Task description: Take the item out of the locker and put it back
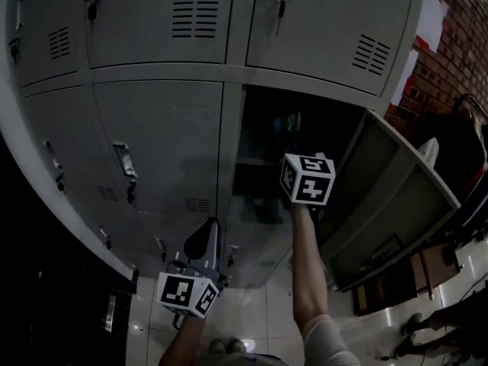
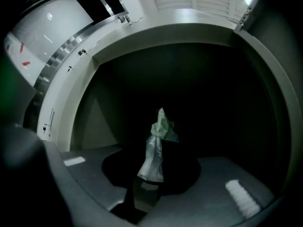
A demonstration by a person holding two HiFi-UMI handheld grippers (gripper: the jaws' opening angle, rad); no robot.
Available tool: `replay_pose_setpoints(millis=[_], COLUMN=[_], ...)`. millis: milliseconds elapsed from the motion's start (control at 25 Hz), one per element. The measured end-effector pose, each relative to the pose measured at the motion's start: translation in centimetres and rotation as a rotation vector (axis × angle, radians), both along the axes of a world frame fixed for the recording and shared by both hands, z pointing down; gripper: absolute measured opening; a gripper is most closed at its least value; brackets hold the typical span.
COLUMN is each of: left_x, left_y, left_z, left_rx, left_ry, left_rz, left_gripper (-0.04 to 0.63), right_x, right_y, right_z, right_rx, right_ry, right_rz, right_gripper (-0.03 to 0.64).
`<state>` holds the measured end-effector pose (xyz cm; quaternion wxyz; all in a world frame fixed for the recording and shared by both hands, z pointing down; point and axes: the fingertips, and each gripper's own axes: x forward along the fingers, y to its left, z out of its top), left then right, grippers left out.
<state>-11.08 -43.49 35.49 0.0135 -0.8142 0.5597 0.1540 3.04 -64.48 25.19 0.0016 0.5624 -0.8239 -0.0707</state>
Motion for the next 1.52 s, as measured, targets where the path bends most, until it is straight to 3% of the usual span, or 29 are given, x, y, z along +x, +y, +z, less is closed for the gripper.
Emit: replay_pose_setpoints(millis=[80,160,200,560,800,880,1120,1320,1520], left_x=[-0.3,-0.5,-0.6,0.2,0.4,0.7,1.4,2.4,2.6], left_y=[-0.3,-0.5,-0.6,-0.5,0.9,1.4,2.9,3.9,4.6], left_z=[0.3,0.4,0.3,-0.4,-2.0,-2.3,-0.4,1.0,0.5], left_rx=[-0.008,-0.009,-0.007,0.007,0.047,0.056,0.017,-0.014,0.001], left_ry=[0.008,0.013,0.014,0.019,0.022,0.009,-0.01,-0.029,-0.03], left_rz=[-0.006,-0.009,-0.01,0.013,0.02,0.023,0.029,0.048,0.045], left_gripper=[0.003,0.003,0.003,0.003,0.003,0.003,0.003,0.003,0.003], right_x=[-0.1,-0.3,-0.3,0.0,1.0,0.9,3.1,2.8,2.3], right_y=[-0.4,-0.8,-0.9,0.3,5.6,8.7,19.4,23.4,24.4], right_z=[0.0,0.0,0.0,0.3,-3.1,-3.4,3.0,9.8,11.5], right_rx=[0.0,-0.006,-0.009,-0.006,0.093,0.129,0.141,0.026,-0.029], right_ry=[0.015,0.007,0.003,-0.003,-0.083,-0.098,-0.228,-0.301,-0.271], right_rz=[0.011,0.01,0.007,0.002,-0.049,-0.095,-0.078,-0.103,-0.108], right_gripper=[0.112,0.297,0.333,0.357,0.357,0.339,0.008,0.003,0.003])
